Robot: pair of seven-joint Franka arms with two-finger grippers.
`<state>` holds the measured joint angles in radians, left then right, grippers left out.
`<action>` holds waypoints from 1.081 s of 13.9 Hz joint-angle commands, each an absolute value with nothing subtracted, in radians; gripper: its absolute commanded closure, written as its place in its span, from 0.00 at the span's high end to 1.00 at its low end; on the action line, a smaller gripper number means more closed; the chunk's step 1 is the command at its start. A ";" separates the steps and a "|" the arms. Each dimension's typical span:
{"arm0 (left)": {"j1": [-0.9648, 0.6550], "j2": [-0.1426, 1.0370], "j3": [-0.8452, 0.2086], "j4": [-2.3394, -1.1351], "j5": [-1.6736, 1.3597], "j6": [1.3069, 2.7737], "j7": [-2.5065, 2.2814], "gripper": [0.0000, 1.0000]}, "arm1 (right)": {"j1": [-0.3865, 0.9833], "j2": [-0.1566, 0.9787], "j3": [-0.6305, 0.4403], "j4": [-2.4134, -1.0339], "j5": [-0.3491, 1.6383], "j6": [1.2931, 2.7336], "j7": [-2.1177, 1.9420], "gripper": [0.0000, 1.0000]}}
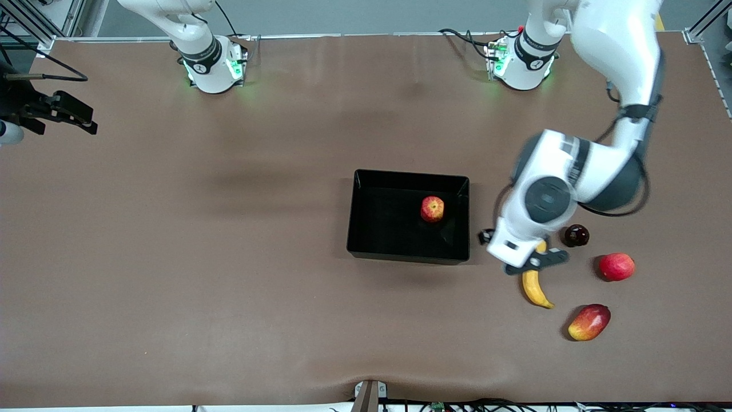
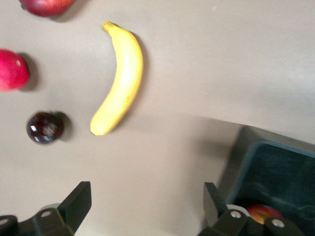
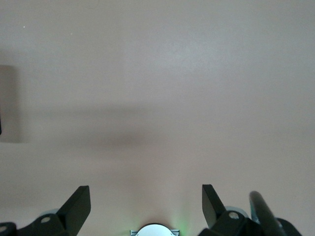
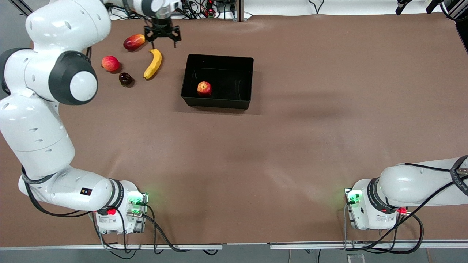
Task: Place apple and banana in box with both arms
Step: 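Move the left gripper over the yellow banana, then grasp the yellow banana with the left gripper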
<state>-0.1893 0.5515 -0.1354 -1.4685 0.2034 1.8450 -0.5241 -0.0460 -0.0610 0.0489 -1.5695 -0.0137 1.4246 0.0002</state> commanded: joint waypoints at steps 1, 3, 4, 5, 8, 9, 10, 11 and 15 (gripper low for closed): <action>-0.134 0.627 -0.144 -1.459 0.216 1.934 -0.350 1.00 | -0.063 -0.078 0.049 -1.580 0.008 1.427 0.003 1.00; -0.103 0.688 -0.144 -1.459 0.218 2.034 -0.267 1.00 | -0.072 -0.078 0.051 -1.580 0.014 1.427 0.003 1.00; -0.086 0.715 -0.144 -1.459 0.218 2.084 -0.224 1.00 | -0.072 -0.078 0.051 -1.580 0.014 1.425 0.003 1.00; -0.071 0.738 -0.143 -1.459 0.219 2.124 -0.183 1.00 | -0.072 -0.078 0.051 -1.580 0.014 1.427 0.003 1.00; -0.037 0.790 -0.143 -1.457 0.232 2.204 -0.111 0.88 | -0.071 -0.078 0.051 -1.580 0.014 1.425 0.003 1.00; -0.034 0.801 -0.143 -1.459 0.236 2.215 -0.104 0.81 | -0.071 -0.078 0.051 -1.580 0.014 1.425 0.003 1.00; -0.032 0.805 -0.143 -1.459 0.236 2.220 -0.104 0.73 | -0.071 -0.077 0.051 -1.580 0.014 1.427 0.003 1.00; -0.032 0.814 -0.143 -1.459 0.236 2.220 -0.104 0.61 | -0.071 -0.078 0.051 -1.580 0.014 1.425 0.003 1.00; -0.026 0.792 -0.144 -1.457 0.239 2.217 -0.104 0.00 | -0.071 -0.078 0.051 -1.580 0.014 1.425 0.003 1.00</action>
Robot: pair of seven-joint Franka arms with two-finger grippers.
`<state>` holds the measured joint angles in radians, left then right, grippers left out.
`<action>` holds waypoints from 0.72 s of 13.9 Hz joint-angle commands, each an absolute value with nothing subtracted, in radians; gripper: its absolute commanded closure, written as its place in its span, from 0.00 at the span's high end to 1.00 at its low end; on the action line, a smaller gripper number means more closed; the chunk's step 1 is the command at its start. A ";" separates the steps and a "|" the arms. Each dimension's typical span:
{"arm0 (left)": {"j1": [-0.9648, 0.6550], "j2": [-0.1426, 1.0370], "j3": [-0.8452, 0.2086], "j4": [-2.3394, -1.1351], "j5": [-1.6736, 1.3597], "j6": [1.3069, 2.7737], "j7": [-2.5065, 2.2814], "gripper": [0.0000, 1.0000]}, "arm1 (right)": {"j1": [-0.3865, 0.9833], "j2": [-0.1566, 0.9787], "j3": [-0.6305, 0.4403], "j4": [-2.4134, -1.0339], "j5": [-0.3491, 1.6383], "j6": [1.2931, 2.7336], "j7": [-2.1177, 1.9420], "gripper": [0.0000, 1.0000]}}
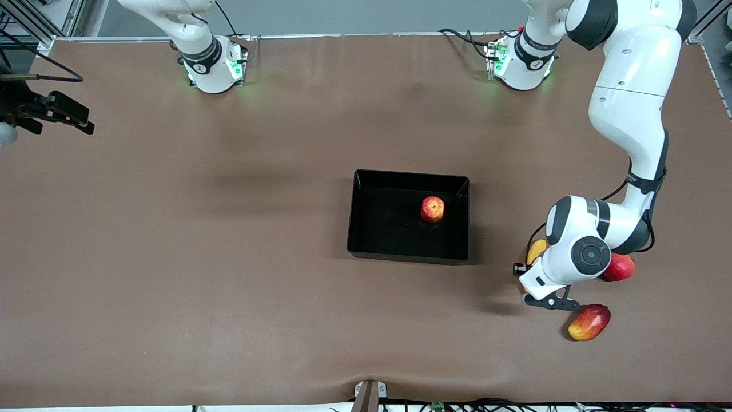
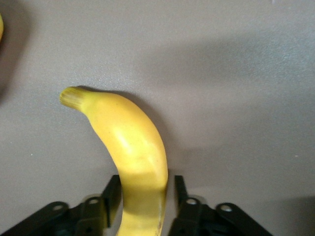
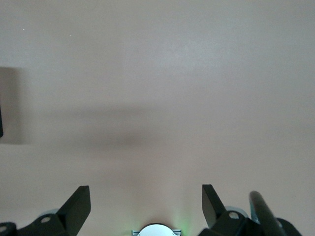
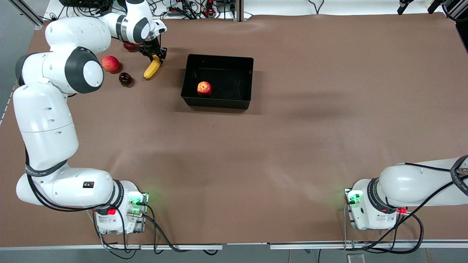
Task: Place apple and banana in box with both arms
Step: 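Grasp the yellow banana with the left gripper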
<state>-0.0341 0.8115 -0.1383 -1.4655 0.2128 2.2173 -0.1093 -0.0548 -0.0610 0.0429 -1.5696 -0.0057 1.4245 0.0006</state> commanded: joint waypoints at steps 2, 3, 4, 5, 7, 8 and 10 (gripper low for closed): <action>-0.028 0.743 -0.147 -1.459 0.256 2.189 -0.101 0.00 | -0.072 -0.078 0.051 -1.580 0.014 1.425 0.003 1.00; -0.043 0.706 -0.150 -1.459 0.256 2.142 -0.106 0.00 | -0.072 -0.078 0.051 -1.580 0.015 1.425 0.003 1.00; -0.051 0.669 -0.158 -1.459 0.256 2.107 -0.110 0.00 | -0.072 -0.078 0.051 -1.580 0.014 1.425 0.003 1.00; -0.072 0.628 -0.164 -1.459 0.246 2.064 -0.115 0.00 | -0.071 -0.078 0.051 -1.580 0.015 1.425 0.003 1.00; -0.121 0.575 -0.198 -1.457 0.236 1.999 -0.126 0.00 | -0.071 -0.077 0.051 -1.580 0.017 1.427 0.003 1.00; -0.152 0.559 -0.212 -1.457 0.236 1.985 -0.153 0.00 | -0.071 -0.077 0.051 -1.580 0.024 1.425 0.003 1.00; -0.236 0.548 -0.219 -1.457 0.235 1.979 -0.262 0.00 | -0.074 -0.077 0.051 -1.580 0.028 1.425 0.003 1.00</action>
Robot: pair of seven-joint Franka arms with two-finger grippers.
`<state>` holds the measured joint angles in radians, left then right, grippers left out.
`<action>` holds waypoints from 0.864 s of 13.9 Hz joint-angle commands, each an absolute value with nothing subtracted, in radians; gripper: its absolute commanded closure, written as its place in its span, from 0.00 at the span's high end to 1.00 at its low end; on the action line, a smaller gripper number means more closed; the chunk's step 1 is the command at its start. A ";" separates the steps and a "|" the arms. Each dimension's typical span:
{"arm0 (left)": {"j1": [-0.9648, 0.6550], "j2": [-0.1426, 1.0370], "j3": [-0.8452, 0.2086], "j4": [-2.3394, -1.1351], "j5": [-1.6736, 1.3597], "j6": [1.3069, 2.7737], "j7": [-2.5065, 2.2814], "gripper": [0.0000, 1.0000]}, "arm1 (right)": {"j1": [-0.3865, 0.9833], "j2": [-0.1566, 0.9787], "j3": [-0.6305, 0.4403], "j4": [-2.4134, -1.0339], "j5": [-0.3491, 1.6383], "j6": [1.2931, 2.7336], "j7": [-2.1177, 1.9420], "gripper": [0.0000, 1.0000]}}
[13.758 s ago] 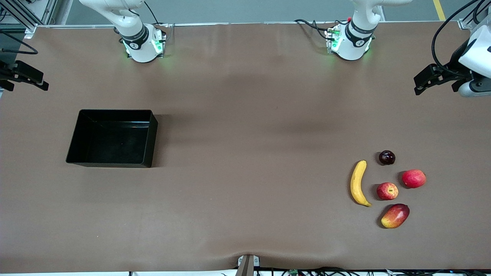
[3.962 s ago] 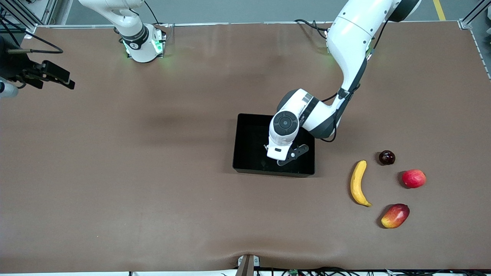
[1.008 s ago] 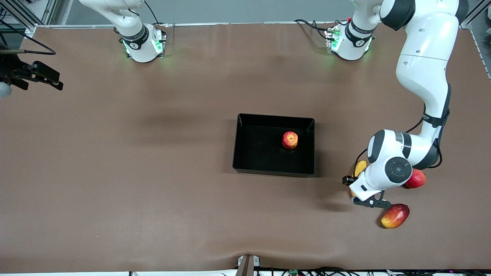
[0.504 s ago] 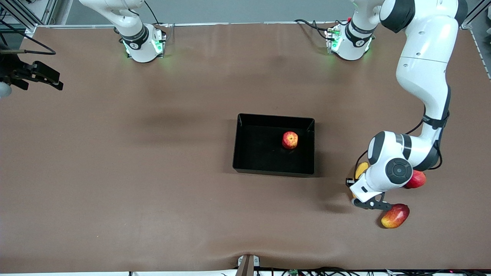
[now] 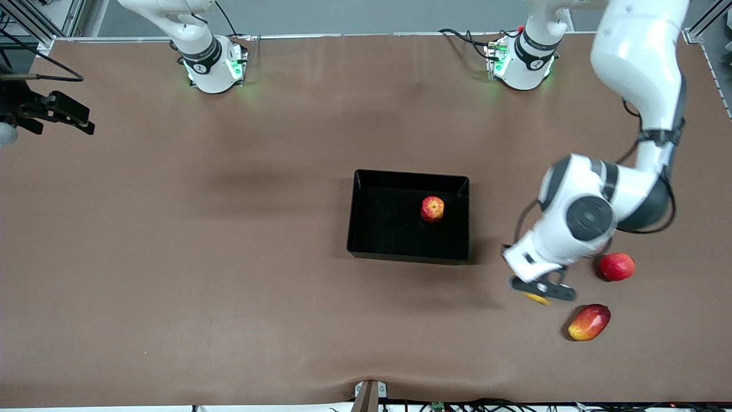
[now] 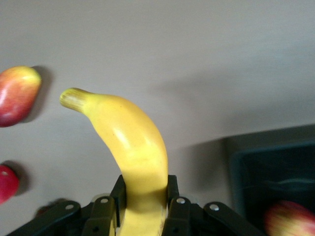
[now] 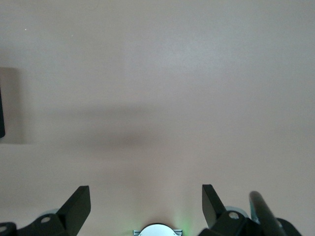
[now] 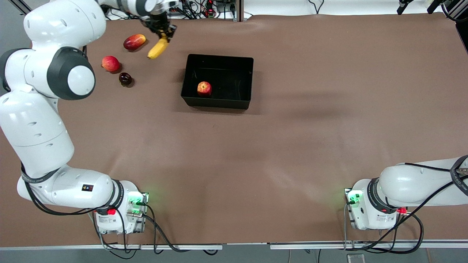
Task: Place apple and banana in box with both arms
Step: 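Carry the banana over the box with the left gripper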
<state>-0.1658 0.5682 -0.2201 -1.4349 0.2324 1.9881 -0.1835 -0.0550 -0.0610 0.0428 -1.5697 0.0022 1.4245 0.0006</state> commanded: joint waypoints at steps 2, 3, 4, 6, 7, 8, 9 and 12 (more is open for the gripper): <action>-0.343 0.560 -0.219 -1.456 0.235 1.980 -0.407 0.00 | -0.074 -0.077 0.051 -1.580 0.028 1.425 0.003 1.00; -0.380 0.584 -0.219 -1.447 0.235 1.983 -0.489 0.00 | -0.074 -0.077 0.051 -1.580 0.028 1.425 0.003 1.00; -0.415 0.616 -0.221 -1.412 0.235 1.985 -0.550 0.00 | -0.074 -0.077 0.051 -1.580 0.028 1.425 0.003 1.00; -0.480 0.662 -0.221 -1.376 0.226 1.996 -0.633 0.00 | -0.074 -0.077 0.049 -1.580 0.028 1.425 0.003 1.00; -0.507 0.687 -0.221 -1.364 0.227 2.009 -0.676 0.00 | -0.074 -0.077 0.051 -1.580 0.028 1.424 0.003 1.00; -0.540 0.707 -0.219 -1.355 0.227 2.044 -0.713 0.00 | -0.074 -0.077 0.051 -1.580 0.028 1.424 0.003 1.00; -0.557 0.722 -0.216 -1.355 0.227 2.087 -0.745 0.00 | -0.074 -0.077 0.051 -1.580 0.028 1.425 0.003 1.00; -0.594 0.775 -0.216 -1.354 0.227 2.230 -0.793 0.00 | -0.074 -0.077 0.049 -1.580 0.029 1.422 0.003 1.00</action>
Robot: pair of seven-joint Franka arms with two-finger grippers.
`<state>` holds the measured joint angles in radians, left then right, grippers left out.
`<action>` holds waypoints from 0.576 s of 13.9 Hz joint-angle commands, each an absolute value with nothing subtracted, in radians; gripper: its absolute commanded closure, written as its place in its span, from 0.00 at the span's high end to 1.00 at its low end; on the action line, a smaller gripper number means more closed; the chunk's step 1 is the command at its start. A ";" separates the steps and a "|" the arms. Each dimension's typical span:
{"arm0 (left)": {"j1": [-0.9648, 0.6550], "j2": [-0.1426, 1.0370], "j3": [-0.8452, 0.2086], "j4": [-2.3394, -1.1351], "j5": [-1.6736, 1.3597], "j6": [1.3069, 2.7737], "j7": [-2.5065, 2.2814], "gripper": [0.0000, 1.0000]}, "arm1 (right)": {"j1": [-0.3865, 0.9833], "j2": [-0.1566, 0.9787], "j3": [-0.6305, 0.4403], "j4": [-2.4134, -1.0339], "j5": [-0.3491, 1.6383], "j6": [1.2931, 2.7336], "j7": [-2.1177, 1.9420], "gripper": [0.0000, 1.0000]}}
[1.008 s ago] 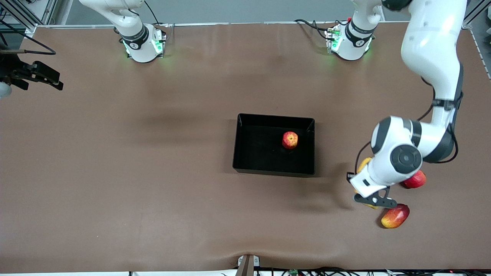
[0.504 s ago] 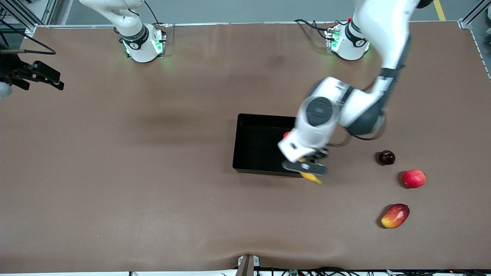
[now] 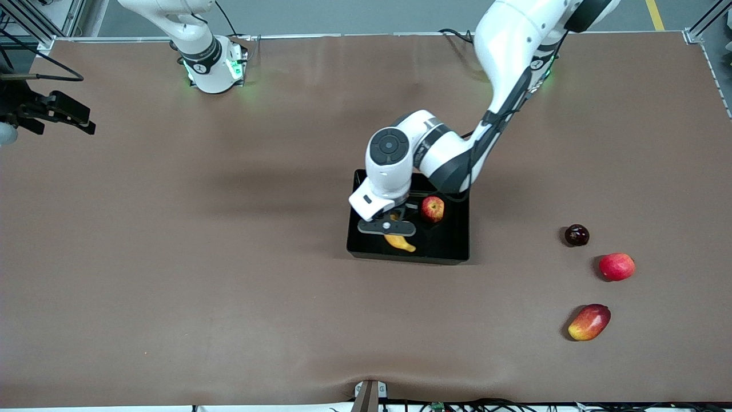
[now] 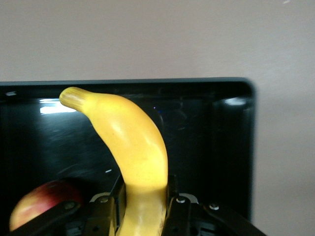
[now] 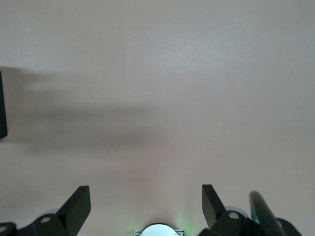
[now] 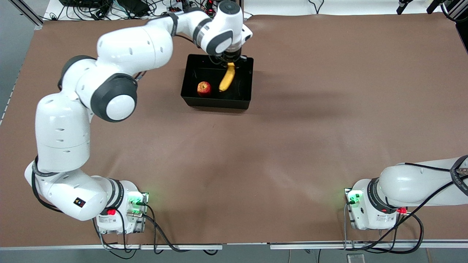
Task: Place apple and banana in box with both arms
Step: 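Carry the banana over the box with the left gripper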
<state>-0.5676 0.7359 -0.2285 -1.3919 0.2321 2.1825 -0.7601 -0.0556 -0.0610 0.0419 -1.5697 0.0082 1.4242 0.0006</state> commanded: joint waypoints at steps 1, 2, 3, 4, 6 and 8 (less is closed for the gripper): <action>-0.597 0.782 -0.216 -1.358 0.229 2.233 -0.807 0.00 | -0.074 -0.077 0.051 -1.580 0.029 1.424 0.003 1.00; -0.601 0.793 -0.215 -1.359 0.233 2.235 -0.805 0.00 | -0.074 -0.077 0.051 -1.580 0.031 1.424 0.003 1.00; -0.603 0.811 -0.213 -1.359 0.233 2.237 -0.805 0.00 | -0.074 -0.077 0.051 -1.580 0.031 1.424 0.003 1.00; -0.603 0.831 -0.213 -1.359 0.233 2.238 -0.805 0.00 | -0.075 -0.077 0.049 -1.580 0.034 1.424 0.003 1.00; -0.612 0.864 -0.212 -1.359 0.236 2.238 -0.805 0.00 | -0.077 -0.077 0.049 -1.580 0.035 1.424 0.003 1.00; -0.611 0.874 -0.212 -1.359 0.238 2.238 -0.802 0.00 | -0.077 -0.077 0.049 -1.580 0.035 1.424 0.003 1.00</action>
<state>-0.5934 0.8593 -0.2247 -1.3872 0.2321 2.2394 -0.7907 -0.0562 -0.0610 0.0412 -1.5697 0.0156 1.4242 0.0006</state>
